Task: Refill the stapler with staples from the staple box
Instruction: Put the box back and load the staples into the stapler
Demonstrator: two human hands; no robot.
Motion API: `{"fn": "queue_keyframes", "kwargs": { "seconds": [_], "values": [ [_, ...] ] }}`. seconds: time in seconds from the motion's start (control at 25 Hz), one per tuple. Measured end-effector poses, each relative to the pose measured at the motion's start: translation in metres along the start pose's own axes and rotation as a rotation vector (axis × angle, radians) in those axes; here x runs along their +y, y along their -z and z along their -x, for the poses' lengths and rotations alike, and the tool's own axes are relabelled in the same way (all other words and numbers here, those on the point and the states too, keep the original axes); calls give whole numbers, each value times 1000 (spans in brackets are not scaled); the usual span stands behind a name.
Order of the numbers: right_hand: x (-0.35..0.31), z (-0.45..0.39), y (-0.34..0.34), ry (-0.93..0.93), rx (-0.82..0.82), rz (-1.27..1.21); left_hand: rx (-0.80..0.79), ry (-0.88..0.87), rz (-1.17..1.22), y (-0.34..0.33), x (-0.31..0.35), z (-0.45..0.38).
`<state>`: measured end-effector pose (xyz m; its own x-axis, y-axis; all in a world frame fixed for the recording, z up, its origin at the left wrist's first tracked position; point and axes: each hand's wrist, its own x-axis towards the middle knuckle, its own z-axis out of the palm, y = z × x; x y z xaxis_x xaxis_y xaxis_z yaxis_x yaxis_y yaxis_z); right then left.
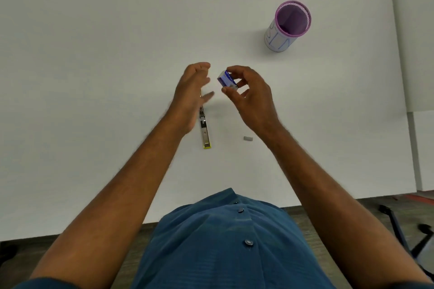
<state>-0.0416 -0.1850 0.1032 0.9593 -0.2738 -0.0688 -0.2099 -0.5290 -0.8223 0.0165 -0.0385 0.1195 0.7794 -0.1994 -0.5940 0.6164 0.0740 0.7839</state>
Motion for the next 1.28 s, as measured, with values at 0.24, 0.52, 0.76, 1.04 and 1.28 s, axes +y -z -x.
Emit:
{"fn": "queue_keyframes", "kwargs": {
  "seconds": [0.24,0.52,0.76,1.04,1.28],
  "values": [
    [26,-85,-8,54,28,226,156,-382,-794,47,-11,-88],
    [49,-156,-25,61,50,345,143,-633,-1340,69,-30,-142],
    [62,-177,-34,56,112,377,211,-686,-1469,68,-36,-146],
    [65,-171,-35,48,122,351,218,-692,-1472,67,-37,-147],
    [70,-104,-29,40,101,252,199,-694,-1439,68,-37,-147]
  ]
}}
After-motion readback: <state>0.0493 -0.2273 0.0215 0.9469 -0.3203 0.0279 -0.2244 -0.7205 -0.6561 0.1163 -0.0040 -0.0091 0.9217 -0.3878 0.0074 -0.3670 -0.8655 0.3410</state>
